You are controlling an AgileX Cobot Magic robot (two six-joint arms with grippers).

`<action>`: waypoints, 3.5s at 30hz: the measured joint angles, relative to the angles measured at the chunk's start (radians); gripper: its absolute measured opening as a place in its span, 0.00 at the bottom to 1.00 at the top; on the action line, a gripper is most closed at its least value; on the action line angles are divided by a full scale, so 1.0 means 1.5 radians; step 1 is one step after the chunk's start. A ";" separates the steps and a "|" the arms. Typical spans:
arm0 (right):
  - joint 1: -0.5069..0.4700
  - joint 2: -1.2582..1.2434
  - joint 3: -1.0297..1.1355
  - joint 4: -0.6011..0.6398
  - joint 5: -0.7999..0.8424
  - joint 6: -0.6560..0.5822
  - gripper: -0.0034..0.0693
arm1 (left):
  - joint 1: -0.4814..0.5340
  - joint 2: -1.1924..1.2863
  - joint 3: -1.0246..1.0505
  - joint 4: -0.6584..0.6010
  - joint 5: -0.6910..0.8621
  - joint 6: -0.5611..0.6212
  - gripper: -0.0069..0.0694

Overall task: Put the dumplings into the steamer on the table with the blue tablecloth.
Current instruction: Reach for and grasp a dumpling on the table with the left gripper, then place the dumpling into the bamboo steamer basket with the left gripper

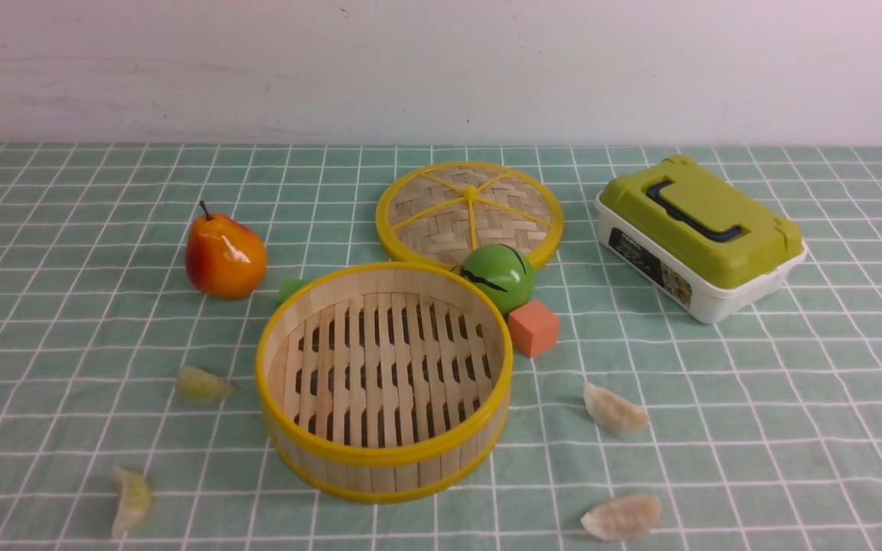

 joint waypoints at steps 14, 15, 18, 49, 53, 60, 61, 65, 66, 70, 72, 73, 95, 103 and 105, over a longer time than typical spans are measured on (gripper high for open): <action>0.000 0.108 -0.216 0.021 0.241 -0.002 0.03 | 0.000 0.133 -0.303 0.096 0.045 -0.197 0.25; 0.000 0.132 -0.230 0.021 0.264 -0.010 0.03 | 0.000 0.169 -0.337 0.120 0.094 -0.194 0.21; 0.000 0.227 -0.251 0.021 0.338 -0.048 0.03 | 0.000 0.280 -0.397 0.155 0.208 -0.194 0.12; 0.189 0.712 -0.383 0.295 0.751 -0.107 0.05 | -0.161 1.008 -0.587 0.153 0.680 -0.088 0.58; 0.189 0.712 -0.383 0.304 0.751 -0.107 0.06 | -0.161 1.065 -0.588 0.171 0.659 -0.106 0.64; 0.189 0.712 -0.383 0.315 0.748 -0.107 0.06 | -0.161 1.131 -0.589 0.173 0.655 -0.136 0.50; 0.189 0.712 -0.383 0.319 0.747 -0.107 0.06 | -0.161 1.132 -0.592 0.175 0.655 -0.137 0.43; 0.189 0.712 -0.383 0.326 0.744 -0.107 0.06 | -0.161 1.130 -0.595 0.176 0.656 -0.137 0.34; 0.189 0.712 -0.383 0.328 0.744 -0.107 0.07 | -0.161 1.123 -0.611 0.168 0.675 -0.136 0.35; 0.189 0.713 -0.383 0.328 0.735 -0.107 0.07 | -0.174 1.087 -0.713 0.113 0.746 -0.083 0.35; 0.189 0.713 -0.383 0.328 0.731 -0.107 0.08 | -0.190 1.072 -0.782 0.061 0.771 -0.043 0.35; 0.189 0.713 -0.383 0.328 0.731 -0.107 0.08 | -0.192 1.072 -0.789 0.055 0.772 -0.043 0.35; 0.189 0.714 -0.383 0.333 0.771 -0.107 0.10 | -0.313 1.308 -0.934 -0.043 0.610 -0.051 0.56; 0.189 0.714 -0.383 0.341 0.771 -0.107 0.10 | -0.313 1.212 -0.972 0.047 0.754 -0.050 0.71; 0.189 0.714 -0.383 0.343 0.771 -0.107 0.11 | -0.313 1.171 -0.976 0.123 0.808 -0.063 0.71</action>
